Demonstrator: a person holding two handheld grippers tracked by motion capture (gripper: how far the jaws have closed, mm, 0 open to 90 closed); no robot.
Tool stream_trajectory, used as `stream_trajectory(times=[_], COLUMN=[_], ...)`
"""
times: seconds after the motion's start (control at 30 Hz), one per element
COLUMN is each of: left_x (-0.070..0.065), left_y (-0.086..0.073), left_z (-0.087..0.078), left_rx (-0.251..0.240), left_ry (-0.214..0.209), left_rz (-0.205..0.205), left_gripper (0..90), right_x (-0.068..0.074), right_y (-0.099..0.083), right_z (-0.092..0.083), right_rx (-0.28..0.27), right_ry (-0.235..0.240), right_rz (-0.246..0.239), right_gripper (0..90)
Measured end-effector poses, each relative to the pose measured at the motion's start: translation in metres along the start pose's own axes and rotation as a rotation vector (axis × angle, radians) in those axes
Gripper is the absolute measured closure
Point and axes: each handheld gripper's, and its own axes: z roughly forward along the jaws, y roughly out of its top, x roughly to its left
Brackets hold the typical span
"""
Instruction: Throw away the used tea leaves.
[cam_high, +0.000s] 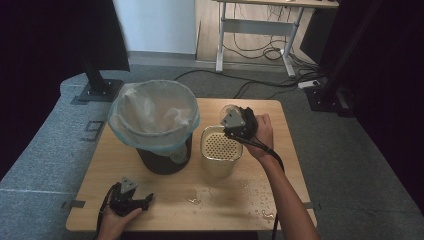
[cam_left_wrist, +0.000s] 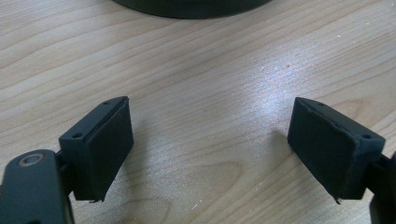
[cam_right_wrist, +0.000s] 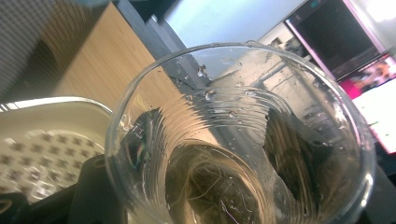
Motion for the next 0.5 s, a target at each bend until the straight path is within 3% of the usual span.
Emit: stream_trajectory(times=[0.03, 0.07, 0.1, 0.23, 0.33, 0.5], left_x=[0.000, 0.000, 0.000, 0.000, 0.000, 0.000], left_y=[0.000, 0.000, 0.000, 0.000, 0.000, 0.000], left_z=[0.000, 0.000, 0.000, 0.000, 0.000, 0.000], left_rx=[0.000, 0.000, 0.000, 0.000, -0.001, 0.000], left_ry=[0.000, 0.000, 0.000, 0.000, 0.000, 0.000], left_rz=[0.000, 0.000, 0.000, 0.000, 0.000, 0.000], left_gripper=[13.7, 13.6, 13.7, 13.7, 13.6, 13.6], right_x=[0.001, 0.004, 0.004, 0.011, 0.020, 0.030], right_y=[0.000, 0.000, 0.000, 0.001, 0.000, -0.002], right_z=[0.001, 0.002, 0.002, 0.004, 0.007, 0.011], right_rx=[0.005, 0.020, 0.020, 0.041, 0.080, 0.116], right_ry=[-0.005, -0.027, -0.027, -0.051, -0.092, -0.118], right_rz=[-0.023, -0.081, -0.081, -0.181, -0.363, -0.510], right_gripper=[38.3, 38.3, 38.3, 38.5, 38.5, 38.7])
